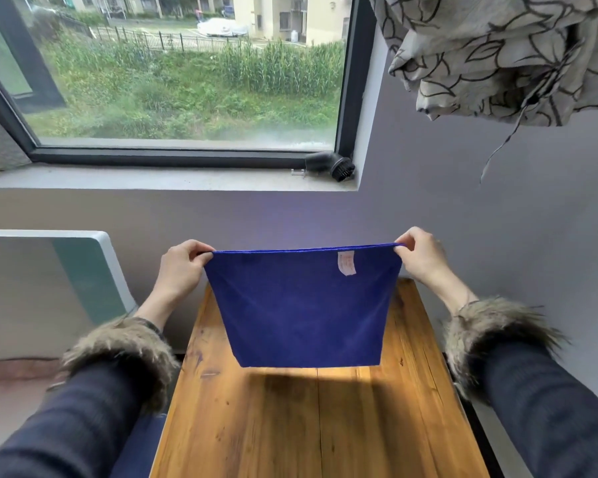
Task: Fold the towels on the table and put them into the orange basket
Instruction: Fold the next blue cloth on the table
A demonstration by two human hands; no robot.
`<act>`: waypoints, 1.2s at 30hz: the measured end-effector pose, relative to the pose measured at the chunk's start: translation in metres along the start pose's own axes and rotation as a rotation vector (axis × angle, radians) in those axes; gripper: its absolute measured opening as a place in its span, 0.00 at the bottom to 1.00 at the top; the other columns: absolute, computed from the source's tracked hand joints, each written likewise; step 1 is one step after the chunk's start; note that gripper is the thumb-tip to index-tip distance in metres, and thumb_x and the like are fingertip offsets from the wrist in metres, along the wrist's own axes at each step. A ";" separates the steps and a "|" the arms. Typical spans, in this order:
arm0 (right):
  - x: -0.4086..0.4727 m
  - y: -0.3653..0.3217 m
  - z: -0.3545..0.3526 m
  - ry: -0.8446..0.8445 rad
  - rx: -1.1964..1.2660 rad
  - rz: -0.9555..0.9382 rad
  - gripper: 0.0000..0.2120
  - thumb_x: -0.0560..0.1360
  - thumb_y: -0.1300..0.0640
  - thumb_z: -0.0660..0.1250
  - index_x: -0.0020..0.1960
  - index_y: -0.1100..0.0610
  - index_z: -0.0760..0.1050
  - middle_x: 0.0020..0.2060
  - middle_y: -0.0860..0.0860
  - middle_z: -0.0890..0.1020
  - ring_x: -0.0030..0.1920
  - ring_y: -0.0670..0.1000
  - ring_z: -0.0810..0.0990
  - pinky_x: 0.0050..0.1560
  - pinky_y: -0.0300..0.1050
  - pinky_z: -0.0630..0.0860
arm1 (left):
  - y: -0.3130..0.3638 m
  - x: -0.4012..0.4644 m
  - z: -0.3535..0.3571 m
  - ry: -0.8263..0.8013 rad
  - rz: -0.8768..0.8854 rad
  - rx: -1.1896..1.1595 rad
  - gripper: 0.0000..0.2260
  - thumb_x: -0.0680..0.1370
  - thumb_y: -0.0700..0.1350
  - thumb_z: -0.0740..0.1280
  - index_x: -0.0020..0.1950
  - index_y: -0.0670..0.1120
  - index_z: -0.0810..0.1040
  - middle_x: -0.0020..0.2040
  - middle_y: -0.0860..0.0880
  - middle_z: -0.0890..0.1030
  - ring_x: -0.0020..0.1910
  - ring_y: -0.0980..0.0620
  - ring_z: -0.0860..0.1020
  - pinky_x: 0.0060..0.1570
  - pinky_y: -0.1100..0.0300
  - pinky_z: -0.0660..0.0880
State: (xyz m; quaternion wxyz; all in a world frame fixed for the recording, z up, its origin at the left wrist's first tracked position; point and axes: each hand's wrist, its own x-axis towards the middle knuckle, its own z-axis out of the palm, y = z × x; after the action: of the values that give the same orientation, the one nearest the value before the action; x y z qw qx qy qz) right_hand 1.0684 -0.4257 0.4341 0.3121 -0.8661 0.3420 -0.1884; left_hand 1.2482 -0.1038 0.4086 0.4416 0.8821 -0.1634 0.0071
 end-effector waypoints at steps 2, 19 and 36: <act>0.002 0.003 0.001 0.064 0.036 -0.029 0.03 0.75 0.64 0.63 0.46 0.60 0.76 0.40 0.51 0.77 0.42 0.52 0.72 0.36 0.35 0.62 | -0.001 0.005 0.001 0.038 0.048 -0.051 0.06 0.76 0.36 0.65 0.46 0.45 0.80 0.43 0.48 0.81 0.44 0.53 0.77 0.47 0.63 0.69; -0.145 0.146 0.057 -0.348 0.140 0.281 0.10 0.72 0.67 0.68 0.37 0.53 0.76 0.37 0.53 0.81 0.40 0.50 0.79 0.47 0.45 0.75 | -0.119 -0.143 0.042 -0.532 -0.269 -0.030 0.07 0.75 0.35 0.67 0.41 0.45 0.81 0.35 0.47 0.81 0.31 0.61 0.74 0.39 0.64 0.71; -0.178 0.187 0.103 -0.475 0.255 0.587 0.03 0.75 0.69 0.63 0.46 0.63 0.74 0.39 0.58 0.78 0.38 0.49 0.75 0.39 0.38 0.74 | -0.158 -0.166 0.075 -0.781 -0.453 -0.003 0.05 0.76 0.39 0.66 0.46 0.44 0.82 0.46 0.46 0.83 0.48 0.49 0.79 0.53 0.52 0.75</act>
State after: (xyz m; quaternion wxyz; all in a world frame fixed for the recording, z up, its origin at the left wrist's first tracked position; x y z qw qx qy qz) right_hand 0.9116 -0.3640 0.2126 0.5280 -0.7055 0.4671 0.0734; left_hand 1.1278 -0.0273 0.2140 0.3387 0.8316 -0.1204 -0.4233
